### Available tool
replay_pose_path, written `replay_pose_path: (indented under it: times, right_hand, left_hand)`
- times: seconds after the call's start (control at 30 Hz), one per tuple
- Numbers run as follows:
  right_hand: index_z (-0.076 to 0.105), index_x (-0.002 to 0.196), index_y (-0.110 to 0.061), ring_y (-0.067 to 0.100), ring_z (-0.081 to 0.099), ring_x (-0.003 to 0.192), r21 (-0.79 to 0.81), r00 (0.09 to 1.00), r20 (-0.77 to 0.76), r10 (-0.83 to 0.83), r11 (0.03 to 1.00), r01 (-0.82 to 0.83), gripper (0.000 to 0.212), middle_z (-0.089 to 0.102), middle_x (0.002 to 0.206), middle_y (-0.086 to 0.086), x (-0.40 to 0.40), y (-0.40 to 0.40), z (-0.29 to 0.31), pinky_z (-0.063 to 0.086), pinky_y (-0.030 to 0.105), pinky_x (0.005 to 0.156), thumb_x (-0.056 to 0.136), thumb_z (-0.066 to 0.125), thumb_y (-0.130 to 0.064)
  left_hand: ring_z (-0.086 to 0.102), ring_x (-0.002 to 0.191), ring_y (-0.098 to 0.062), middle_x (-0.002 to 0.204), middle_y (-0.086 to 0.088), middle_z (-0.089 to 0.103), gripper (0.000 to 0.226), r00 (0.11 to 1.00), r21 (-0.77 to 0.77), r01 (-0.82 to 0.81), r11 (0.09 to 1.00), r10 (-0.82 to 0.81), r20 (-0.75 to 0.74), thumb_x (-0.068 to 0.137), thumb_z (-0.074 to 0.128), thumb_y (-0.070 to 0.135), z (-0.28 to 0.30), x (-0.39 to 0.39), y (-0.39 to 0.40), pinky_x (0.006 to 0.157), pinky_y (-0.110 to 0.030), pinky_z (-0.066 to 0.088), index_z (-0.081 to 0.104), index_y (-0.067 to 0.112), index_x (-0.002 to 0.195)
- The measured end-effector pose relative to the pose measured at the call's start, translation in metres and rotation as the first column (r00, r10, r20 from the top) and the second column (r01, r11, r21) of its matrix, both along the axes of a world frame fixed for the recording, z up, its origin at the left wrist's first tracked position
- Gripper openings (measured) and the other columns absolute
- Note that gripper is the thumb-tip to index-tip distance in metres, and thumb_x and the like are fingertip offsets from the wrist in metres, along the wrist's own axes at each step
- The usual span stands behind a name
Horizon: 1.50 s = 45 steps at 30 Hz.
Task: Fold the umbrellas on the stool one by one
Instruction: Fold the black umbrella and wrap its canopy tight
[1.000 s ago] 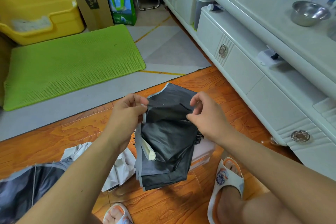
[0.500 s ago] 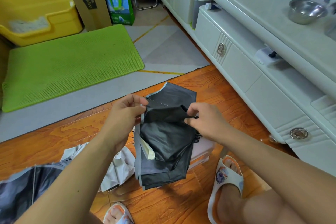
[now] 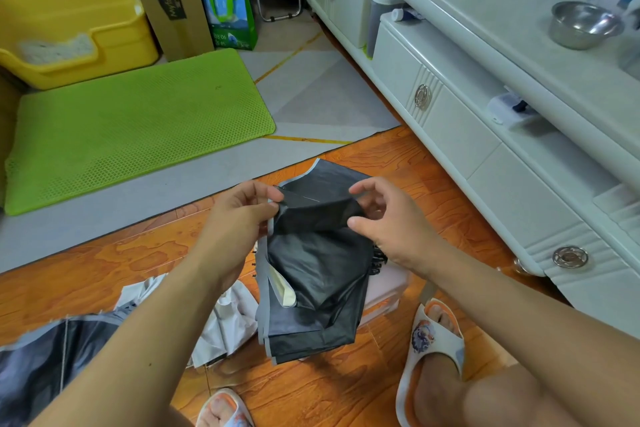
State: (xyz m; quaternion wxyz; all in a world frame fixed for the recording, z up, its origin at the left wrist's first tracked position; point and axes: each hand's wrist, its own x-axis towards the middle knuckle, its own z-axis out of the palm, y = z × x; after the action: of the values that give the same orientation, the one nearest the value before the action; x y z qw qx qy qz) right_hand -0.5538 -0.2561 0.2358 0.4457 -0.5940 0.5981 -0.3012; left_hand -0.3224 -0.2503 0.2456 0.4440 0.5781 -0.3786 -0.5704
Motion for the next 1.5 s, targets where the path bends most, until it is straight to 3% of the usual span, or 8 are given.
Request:
replay_pose_path:
  times: [0.37, 0.7, 0.87, 1.03, 1.23, 1.33, 1.4, 1.5]
  right_hand:
    - [0.069, 0.11, -0.025, 0.011, 0.062, 0.092, 0.122, 0.966, 0.229, -0.123, 0.988, 0.097, 0.038, 0.064, 0.098, -0.001, -0.011, -0.002, -0.002, 0.055, 0.03, 0.09, 0.083, 0.078, -0.001]
    - [0.067, 0.121, -0.036, 0.004, 0.049, 0.102, -0.063, 0.918, -0.357, 0.175, 0.976, -0.21, 0.037, 0.048, 0.105, -0.014, -0.022, -0.015, 0.005, 0.041, 0.02, 0.09, 0.086, 0.078, -0.033]
    - [0.075, 0.088, -0.025, 0.009, 0.059, 0.082, -0.242, 0.941, -0.338, 0.031, 0.963, -0.119, 0.003, 0.067, 0.084, -0.012, -0.022, -0.031, 0.004, 0.045, 0.029, 0.075, 0.091, 0.074, -0.023]
    - [0.073, 0.091, -0.025, 0.013, 0.065, 0.085, -0.168, 0.946, -0.31, -0.092, 0.985, 0.04, 0.005, 0.07, 0.085, -0.01, -0.038, -0.083, -0.022, 0.055, 0.039, 0.082, 0.093, 0.069, -0.023]
    - [0.064, 0.114, -0.015, 0.022, 0.061, 0.102, -0.265, 0.845, -0.468, -0.257, 0.954, 0.144, 0.022, 0.065, 0.108, 0.0, -0.025, -0.117, -0.04, 0.047, 0.034, 0.088, 0.095, 0.06, -0.025]
    - [0.068, 0.117, -0.018, 0.023, 0.058, 0.111, -0.25, 0.837, -0.537, 0.107, 0.927, -0.279, 0.027, 0.064, 0.116, 0.003, 0.004, -0.103, -0.042, 0.046, 0.037, 0.096, 0.097, 0.052, -0.026]
    - [0.058, 0.141, -0.019, 0.026, 0.045, 0.137, 0.022, 0.657, -0.637, 0.403, 0.861, -0.508, 0.041, 0.054, 0.146, 0.006, 0.009, -0.09, -0.059, 0.034, 0.037, 0.115, 0.103, 0.045, -0.027]
    - [0.03, 0.159, -0.023, 0.027, 0.014, 0.155, 0.257, 0.526, -0.7, 0.483, 0.858, -0.445, 0.052, 0.019, 0.168, 0.005, -0.009, -0.08, -0.074, 0.01, 0.037, 0.126, 0.108, 0.038, -0.029]
  left_hand:
    - [0.056, 0.068, -0.019, 0.077, -0.003, 0.064, 0.029, 1.0, -0.026, -0.024, 0.999, 0.024, -0.001, 0.093, 0.05, -0.01, 0.003, -0.001, -0.002, 0.076, -0.037, 0.046, 0.066, 0.012, 0.084]
    - [0.051, 0.071, -0.006, 0.075, 0.009, 0.055, 0.035, 0.984, -0.292, 0.089, 0.952, -0.039, 0.173, 0.088, 0.068, -0.009, 0.004, -0.006, -0.007, 0.07, -0.019, 0.044, 0.074, 0.024, 0.097]
    - [0.06, 0.082, -0.006, 0.096, 0.003, 0.068, 0.034, 0.979, -0.369, -0.046, 0.928, 0.115, 0.167, 0.091, 0.064, -0.006, 0.004, -0.011, -0.029, 0.08, -0.021, 0.049, 0.07, 0.026, 0.1]
    - [0.062, 0.089, -0.007, 0.099, 0.009, 0.07, 0.023, 0.913, -0.218, 0.077, 0.973, 0.019, 0.408, 0.093, 0.064, 0.005, -0.013, -0.001, -0.037, 0.073, -0.016, 0.05, 0.068, 0.027, 0.096]
    - [0.051, 0.115, -0.022, 0.115, 0.003, 0.051, 0.022, 0.5, 0.104, 0.382, 0.918, -0.3, 0.812, 0.09, 0.071, 0.026, -0.049, 0.021, -0.024, 0.1, -0.034, 0.042, 0.066, 0.029, 0.112]
    - [0.057, 0.088, -0.02, 0.101, -0.002, 0.058, 0.018, 0.549, 0.161, 0.224, 0.961, -0.261, 0.794, 0.095, 0.063, 0.037, -0.043, 0.023, -0.018, 0.072, -0.034, 0.043, 0.056, 0.021, 0.097]
    - [0.055, 0.071, -0.019, 0.083, -0.004, 0.063, 0.036, 0.498, 0.32, 0.234, 0.918, -0.396, 0.772, 0.099, 0.056, 0.047, -0.035, 0.023, -0.013, 0.06, -0.032, 0.039, 0.055, 0.014, 0.085]
    - [0.057, 0.066, -0.018, 0.078, -0.007, 0.067, 0.055, 0.438, 0.517, 0.344, 0.784, -0.62, 0.651, 0.099, 0.049, 0.059, -0.022, 0.014, 0.006, 0.059, -0.03, 0.041, 0.065, 0.009, 0.082]
